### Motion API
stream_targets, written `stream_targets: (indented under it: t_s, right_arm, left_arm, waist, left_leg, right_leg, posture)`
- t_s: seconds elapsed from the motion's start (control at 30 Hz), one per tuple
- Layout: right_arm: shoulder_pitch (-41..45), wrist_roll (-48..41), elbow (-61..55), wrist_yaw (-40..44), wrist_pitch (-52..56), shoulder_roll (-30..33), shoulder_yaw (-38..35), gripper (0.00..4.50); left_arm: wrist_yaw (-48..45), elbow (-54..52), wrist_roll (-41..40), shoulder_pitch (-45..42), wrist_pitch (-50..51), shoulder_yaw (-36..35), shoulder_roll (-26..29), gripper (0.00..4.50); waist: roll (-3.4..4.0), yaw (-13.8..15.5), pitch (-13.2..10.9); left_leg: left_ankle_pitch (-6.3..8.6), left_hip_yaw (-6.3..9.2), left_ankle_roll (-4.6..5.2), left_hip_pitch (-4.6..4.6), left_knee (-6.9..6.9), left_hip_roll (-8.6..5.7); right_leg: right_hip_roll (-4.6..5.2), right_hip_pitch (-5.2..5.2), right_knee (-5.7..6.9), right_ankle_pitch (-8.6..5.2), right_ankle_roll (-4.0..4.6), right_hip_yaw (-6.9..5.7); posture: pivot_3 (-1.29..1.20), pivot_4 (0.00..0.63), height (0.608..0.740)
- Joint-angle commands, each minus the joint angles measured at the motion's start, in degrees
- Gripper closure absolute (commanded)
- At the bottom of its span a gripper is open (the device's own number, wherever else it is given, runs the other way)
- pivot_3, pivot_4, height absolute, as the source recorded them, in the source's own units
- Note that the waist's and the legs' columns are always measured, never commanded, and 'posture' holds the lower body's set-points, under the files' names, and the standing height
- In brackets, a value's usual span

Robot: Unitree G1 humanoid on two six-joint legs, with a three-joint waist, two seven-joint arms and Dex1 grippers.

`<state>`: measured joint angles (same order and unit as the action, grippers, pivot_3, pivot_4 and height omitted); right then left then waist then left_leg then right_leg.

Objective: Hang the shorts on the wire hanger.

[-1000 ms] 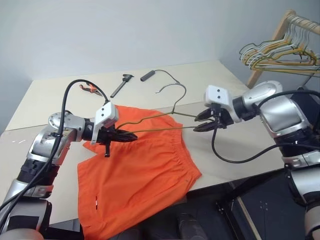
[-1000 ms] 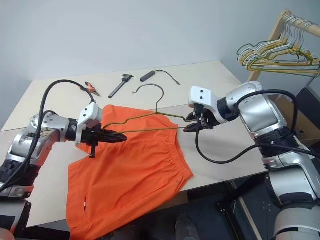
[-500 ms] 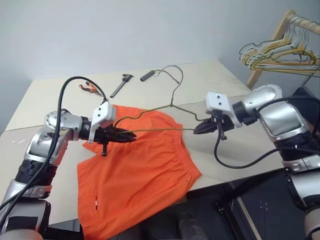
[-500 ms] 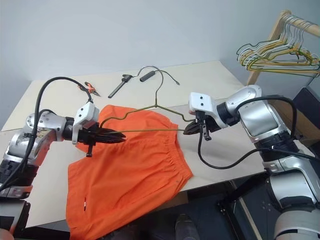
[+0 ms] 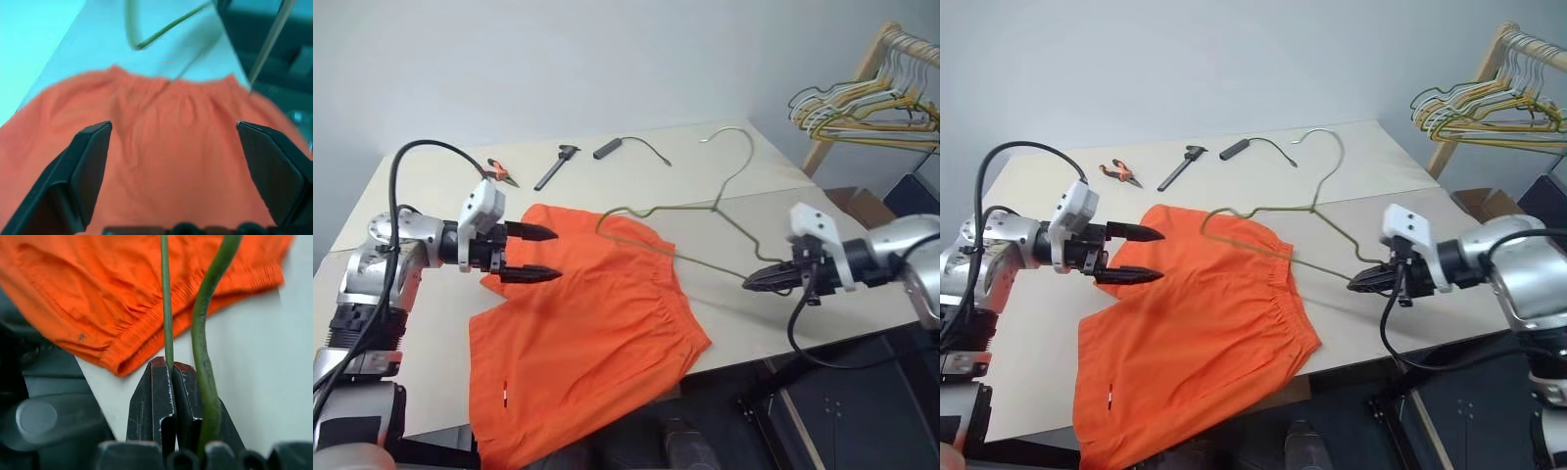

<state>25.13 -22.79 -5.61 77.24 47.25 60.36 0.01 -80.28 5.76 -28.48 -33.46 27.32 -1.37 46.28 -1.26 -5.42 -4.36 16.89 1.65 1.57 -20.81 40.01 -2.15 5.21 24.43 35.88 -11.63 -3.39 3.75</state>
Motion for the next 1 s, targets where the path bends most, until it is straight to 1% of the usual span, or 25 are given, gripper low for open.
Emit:
stream_targets:
  t_s: [0.03,0.17,0.3,0.4,0.57,0.87,1.0]
  right_arm:
    - [-5.81,-3.58,-2.85,-4.64,8.85,1.3,-6.31,4.5]
    - [-12.05,-6.62,-4.77,-10.6,19.55,-0.28,-9.17,4.5]
    - [-16.35,-9.83,-4.93,-14.31,25.1,-3.51,-11.1,4.5]
    - [-18.22,-11.37,-4.77,-15.55,26.01,-4.47,-11.67,4.5]
    - [-19.49,-13.43,-4.58,-16.31,26.99,-4.14,-11.59,4.5]
    - [-22.08,-17.81,-4.4,-13.91,27.78,0.57,-13.95,4.5]
    - [-25.22,-19.68,-5.35,-12.33,27.65,2.67,-16.14,4.5]
  left_arm:
    - [4.9,-8.44,-3.55,2.55,2.2,-3.06,-1.78,0.07]
    - [8.86,-16.5,-8.12,6.12,5.24,-5.24,-3.59,0.07]
    - [9.5,-21.33,-9.34,9.94,3.13,-5.49,-4.2,0.07]
    - [9.93,-22.06,-9.75,10.72,2.52,-5.62,-4.21,0.07]
    - [9.28,-23.23,-9.7,12.37,1.49,-5.11,-3.4,0.07]
    - [8.52,-24.32,-9.95,14.7,0.17,-5.57,-2.32,0.07]
    - [8.39,-24.48,-9.96,15.83,-0.36,-5.88,-1.86,0.07]
  waist:
    - [-0.01,0.17,-0.01]
    - [-0.02,0.43,-0.02]
    - [-0.04,0.33,-0.03]
    - [-0.03,0.5,-0.07]
    - [-0.06,0.74,-0.09]
    - [-0.11,1.8,-0.31]
    - [-0.14,1.96,-0.54]
  left_leg:
    - [0.0,0.0,0.01,0.01,0.0,0.01]
    - [0.01,-0.03,0.01,0.01,0.0,0.01]
    - [0.03,-0.15,0.03,0.31,-0.07,0.06]
    - [0.02,-0.25,0.04,0.47,-0.09,0.02]
    - [0.06,-0.27,0.11,0.5,-0.09,0.01]
    - [0.11,-0.28,0.19,0.52,-0.08,0.0]
    - [0.14,-0.27,0.23,0.51,-0.11,0.02]
  right_leg:
    - [0.0,-0.02,-0.01,0.01,-0.01,0.01]
    - [0.0,-0.02,0.0,0.01,-0.02,0.06]
    - [-0.07,-0.25,-0.05,0.02,-0.04,0.15]
    - [-0.07,-0.41,-0.05,0.0,-0.07,0.21]
    - [-0.13,-0.48,-0.13,-0.04,-0.16,0.22]
    - [-0.11,-0.55,-0.22,-0.09,-0.22,0.24]
    - [-0.14,-0.57,-0.28,-0.13,-0.28,0.23]
  posture:
    - [-0.12,0.072,0.74]
    - [-0.12,0.078,0.74]
    - [-0.11,0.08,0.74]
    - [-0.1,0.083,0.74]
    - [-0.09,0.089,0.74]
    - [-0.08,0.099,0.74]
    - [-0.07,0.103,0.74]
